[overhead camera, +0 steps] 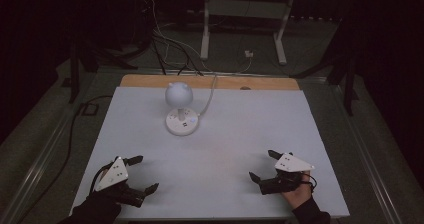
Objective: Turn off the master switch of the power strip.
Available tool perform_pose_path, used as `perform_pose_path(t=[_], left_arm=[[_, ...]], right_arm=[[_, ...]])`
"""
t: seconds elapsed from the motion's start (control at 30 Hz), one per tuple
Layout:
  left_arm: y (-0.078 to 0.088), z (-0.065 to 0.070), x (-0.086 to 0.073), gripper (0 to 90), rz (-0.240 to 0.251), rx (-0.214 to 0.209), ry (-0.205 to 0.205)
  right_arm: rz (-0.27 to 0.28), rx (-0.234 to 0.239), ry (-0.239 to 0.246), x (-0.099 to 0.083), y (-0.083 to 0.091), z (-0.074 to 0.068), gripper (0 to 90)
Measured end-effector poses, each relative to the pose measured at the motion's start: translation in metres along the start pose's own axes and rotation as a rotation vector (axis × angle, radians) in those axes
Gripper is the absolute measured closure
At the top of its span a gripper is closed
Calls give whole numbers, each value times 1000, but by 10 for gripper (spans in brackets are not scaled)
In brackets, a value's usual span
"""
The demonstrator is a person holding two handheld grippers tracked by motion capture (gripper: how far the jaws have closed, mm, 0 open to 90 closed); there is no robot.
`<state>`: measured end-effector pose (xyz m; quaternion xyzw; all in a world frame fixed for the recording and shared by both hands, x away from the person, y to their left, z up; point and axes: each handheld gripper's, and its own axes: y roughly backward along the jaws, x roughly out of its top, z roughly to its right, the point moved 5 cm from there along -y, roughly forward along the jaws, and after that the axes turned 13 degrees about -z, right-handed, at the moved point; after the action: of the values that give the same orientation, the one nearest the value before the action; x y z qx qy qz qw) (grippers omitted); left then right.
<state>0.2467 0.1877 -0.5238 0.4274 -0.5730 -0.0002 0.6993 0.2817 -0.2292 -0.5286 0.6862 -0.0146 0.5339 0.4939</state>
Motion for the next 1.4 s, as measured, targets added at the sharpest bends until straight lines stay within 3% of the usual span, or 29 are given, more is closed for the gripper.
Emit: perform_pose_path(t=[0.5, 0.67, 1.0, 1.4], left_arm=[[-2, 2, 1, 3, -25, -14, 4], [-3, 3, 1, 3, -41, -40, 17], [-1, 7, 8, 3, -45, -25, -20], [-3, 14, 26, 3, -43, -57, -30]], right_arm=[[14, -30, 1, 2, 2, 1, 0], [36, -33, 9, 5, 6, 0, 0], [46, -44, -7, 7, 8, -1, 0], [62, -65, -12, 9, 10, 1, 0]])
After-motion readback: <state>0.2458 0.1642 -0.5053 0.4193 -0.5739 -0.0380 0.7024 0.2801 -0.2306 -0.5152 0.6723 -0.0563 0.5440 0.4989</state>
